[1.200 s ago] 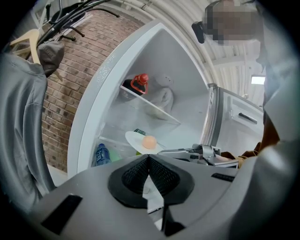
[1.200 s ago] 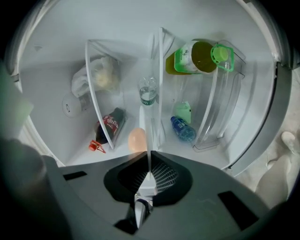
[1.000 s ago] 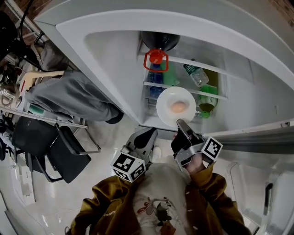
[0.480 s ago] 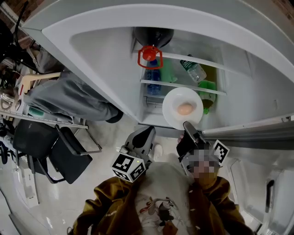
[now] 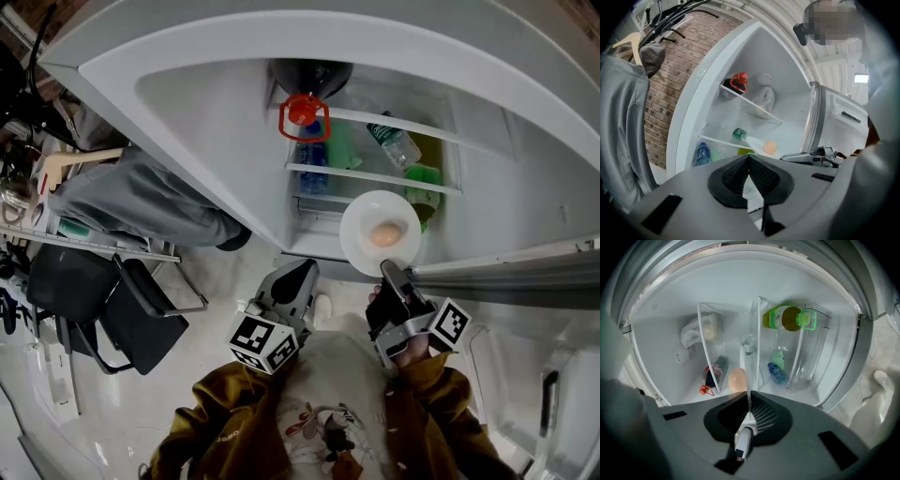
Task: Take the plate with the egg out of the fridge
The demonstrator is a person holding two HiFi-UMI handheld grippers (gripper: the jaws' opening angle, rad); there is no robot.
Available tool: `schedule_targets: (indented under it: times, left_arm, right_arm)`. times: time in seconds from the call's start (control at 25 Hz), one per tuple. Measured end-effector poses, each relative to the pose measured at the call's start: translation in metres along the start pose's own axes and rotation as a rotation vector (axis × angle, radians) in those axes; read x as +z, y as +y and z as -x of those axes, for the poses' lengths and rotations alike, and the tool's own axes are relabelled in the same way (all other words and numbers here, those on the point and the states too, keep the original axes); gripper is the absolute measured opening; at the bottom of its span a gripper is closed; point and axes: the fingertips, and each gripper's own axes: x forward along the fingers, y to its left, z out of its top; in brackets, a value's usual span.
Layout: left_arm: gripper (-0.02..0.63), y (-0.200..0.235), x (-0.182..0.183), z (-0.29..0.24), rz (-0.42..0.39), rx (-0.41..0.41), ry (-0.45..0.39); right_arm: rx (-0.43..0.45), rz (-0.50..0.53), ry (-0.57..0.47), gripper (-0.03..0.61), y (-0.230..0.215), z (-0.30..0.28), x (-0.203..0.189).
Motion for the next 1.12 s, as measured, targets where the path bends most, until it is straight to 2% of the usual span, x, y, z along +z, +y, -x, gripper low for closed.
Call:
schedule_targets:
  times: [0.72, 1.12]
  left_arm:
    - [0.008, -0.001, 0.004, -0.004, -0.025, -0.002, -0.003]
    - [0.008, -0.001, 0.004, -0.004, -0.026, -0.004, 0.002]
  right_arm:
    - [-0.016, 0.002, 0.008, 0.021, -0.016, -0.001, -0.017]
    - [-0.019, 0.022, -0.026, 0.021, -0.011, 0.001, -0.009]
